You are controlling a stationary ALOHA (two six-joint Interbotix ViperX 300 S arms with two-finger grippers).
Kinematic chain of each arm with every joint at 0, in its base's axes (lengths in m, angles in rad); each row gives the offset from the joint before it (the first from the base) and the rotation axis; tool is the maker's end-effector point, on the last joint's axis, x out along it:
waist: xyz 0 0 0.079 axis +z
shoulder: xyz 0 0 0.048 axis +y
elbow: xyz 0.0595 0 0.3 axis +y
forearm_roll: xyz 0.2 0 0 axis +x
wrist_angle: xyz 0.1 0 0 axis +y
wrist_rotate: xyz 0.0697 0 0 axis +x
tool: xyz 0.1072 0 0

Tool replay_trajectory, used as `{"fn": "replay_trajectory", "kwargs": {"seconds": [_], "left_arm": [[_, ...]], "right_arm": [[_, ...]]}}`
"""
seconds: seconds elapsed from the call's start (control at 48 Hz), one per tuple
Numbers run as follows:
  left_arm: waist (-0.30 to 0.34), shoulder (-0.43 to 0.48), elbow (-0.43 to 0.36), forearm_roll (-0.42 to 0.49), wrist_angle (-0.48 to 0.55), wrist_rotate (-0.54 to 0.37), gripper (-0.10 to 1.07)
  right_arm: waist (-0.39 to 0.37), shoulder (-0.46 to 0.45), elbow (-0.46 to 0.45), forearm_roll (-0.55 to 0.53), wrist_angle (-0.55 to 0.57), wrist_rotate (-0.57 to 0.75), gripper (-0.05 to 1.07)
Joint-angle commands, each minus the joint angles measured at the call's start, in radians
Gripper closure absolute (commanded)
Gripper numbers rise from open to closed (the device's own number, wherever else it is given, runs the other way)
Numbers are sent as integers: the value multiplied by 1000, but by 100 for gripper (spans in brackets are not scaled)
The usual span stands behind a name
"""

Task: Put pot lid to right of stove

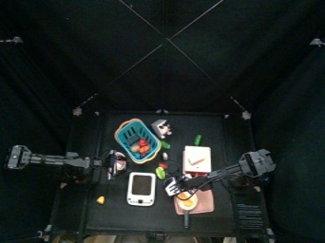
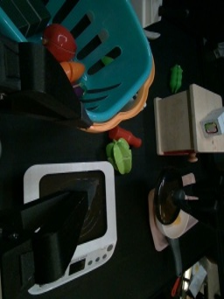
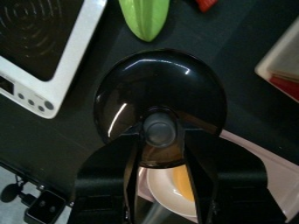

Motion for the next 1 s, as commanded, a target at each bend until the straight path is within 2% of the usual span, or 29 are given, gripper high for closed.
{"fn": "replay_trajectory", "kwargs": {"seconds": [0.0, 0.104, 0.271, 0.417, 0.542, 0.667, 0.979], "left_arm": [[-2, 2, -14, 0, -3, 0, 11], [-2, 2, -14, 0, -3, 0, 11], [-2, 2, -11, 0, -3, 2, 11], [-2, 2, -9, 0, -3, 2, 11], [-2, 2, -11, 2, -3, 2, 11], [-2, 2, -11, 0, -2, 2, 11], [-2, 3, -5, 0, -3, 2, 11]], "right_arm": [[-21, -9, -54, 3, -2, -5, 37], [-37, 9, -83, 32, 11, -49, 37], [-51, 72, -153, 152, 21, -143, 37], [-66, 133, -227, 201, 61, -281, 37], [-86, 173, -272, 221, 120, -347, 37], [-100, 181, -275, 216, 158, -362, 37], [-137, 196, -236, 229, 135, -416, 37]]}}
